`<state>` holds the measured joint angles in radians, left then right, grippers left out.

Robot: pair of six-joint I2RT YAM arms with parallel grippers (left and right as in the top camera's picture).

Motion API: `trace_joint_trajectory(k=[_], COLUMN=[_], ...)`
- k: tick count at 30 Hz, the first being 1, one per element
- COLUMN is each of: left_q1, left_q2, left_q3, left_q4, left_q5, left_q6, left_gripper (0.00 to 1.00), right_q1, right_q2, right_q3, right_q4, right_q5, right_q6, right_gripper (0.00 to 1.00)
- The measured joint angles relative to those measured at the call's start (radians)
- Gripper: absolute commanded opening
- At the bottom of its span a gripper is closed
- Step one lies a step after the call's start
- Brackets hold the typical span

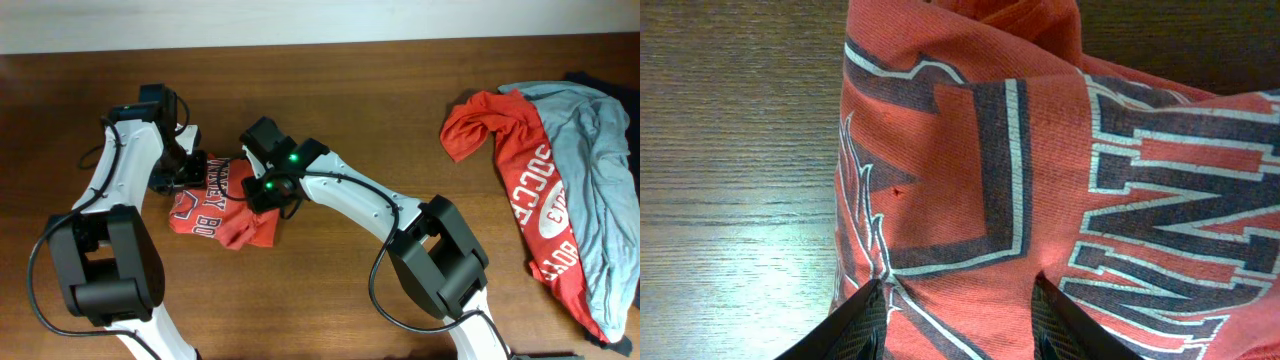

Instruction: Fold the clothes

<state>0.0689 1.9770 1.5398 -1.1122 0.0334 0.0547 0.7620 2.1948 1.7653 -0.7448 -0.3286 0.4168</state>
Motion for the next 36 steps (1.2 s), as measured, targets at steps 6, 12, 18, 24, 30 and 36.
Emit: trace_joint_trajectory(k=[6,12,18,24,30,36], left_q1=[0.000,0.000,0.000,0.000,0.000,-0.005], left_q2=[0.000,0.000,0.000,0.000,-0.061,-0.062], left_q3=[0.000,0.000,0.000,0.085,0.148,0.147], left_q4=[0.003,0.003,0.001,-0.093,-0.228,-0.154], left_q5=[0.000,0.000,0.000,0.000,0.003,0.154], left_q6=[0.000,0.000,0.000,-0.055,-0.169,0.035], left_gripper=[0.46,0.46,0.45,0.46,0.46,0.33], right_q1=[-0.043,-0.135,-0.136,-0.148,-0.208,-0.305], right_q2=[0.000,0.000,-0.014,-0.142,-0.147,-0.147], right_q3=[0.000,0.000,0.000,0.000,0.000,0.000], right_q4=[-0.120,-0.198,-0.249,-0.225,-0.270,-0.358], right_q5=[0.055,0.101,0.108,0.221,0.274,0.307], right_q6=[-0.015,-0.057,-0.177,-0.295,-0.399,-0.433], right_gripper=[0.24,0.27,0.28,0.27,0.27,0.27])
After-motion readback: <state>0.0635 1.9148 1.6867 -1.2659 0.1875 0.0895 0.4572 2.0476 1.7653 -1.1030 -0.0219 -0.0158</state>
